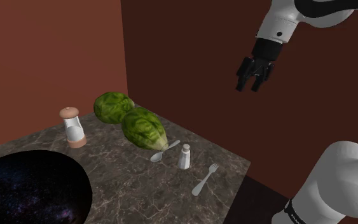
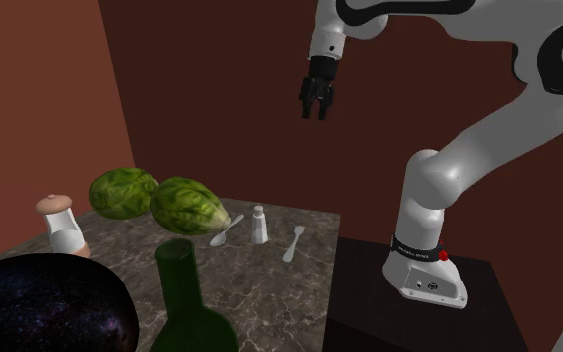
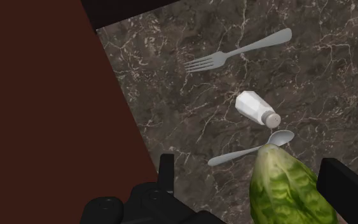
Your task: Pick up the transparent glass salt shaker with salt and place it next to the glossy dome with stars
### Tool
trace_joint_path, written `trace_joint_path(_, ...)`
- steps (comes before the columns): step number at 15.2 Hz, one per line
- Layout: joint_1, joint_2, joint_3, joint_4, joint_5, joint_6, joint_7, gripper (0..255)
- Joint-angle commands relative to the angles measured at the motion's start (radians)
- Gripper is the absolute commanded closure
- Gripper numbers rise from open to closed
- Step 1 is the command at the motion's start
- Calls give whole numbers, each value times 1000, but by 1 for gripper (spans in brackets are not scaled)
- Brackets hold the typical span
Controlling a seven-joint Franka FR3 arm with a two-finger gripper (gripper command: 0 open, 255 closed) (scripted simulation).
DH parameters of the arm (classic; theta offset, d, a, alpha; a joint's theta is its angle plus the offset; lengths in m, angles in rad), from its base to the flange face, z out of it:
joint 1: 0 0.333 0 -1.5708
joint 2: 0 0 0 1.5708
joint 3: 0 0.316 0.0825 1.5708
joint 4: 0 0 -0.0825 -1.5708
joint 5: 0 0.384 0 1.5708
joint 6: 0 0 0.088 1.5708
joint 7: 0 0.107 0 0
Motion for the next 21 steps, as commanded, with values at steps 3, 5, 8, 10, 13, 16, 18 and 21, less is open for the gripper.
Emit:
trace_joint_path(3, 4, 17, 33, -41, 14, 57, 34, 0)
trace_joint_path(5, 10, 40, 66, -77, 28, 115, 67, 0)
trace_joint_path(8, 18, 87, 116, -122, 47, 203, 117, 0)
trace_joint_path(10, 24, 127, 149, -145, 59, 263, 150, 0)
trace_joint_path(13, 31, 197, 198, -168, 73, 354, 202, 0)
trace_joint_path(16, 37, 281, 246, -179, 81, 445, 255, 0)
trace_joint_path(18, 38, 344, 278, -179, 81, 505, 292, 0)
trace_joint_path(21, 37, 448, 325, -169, 72, 591, 352, 0)
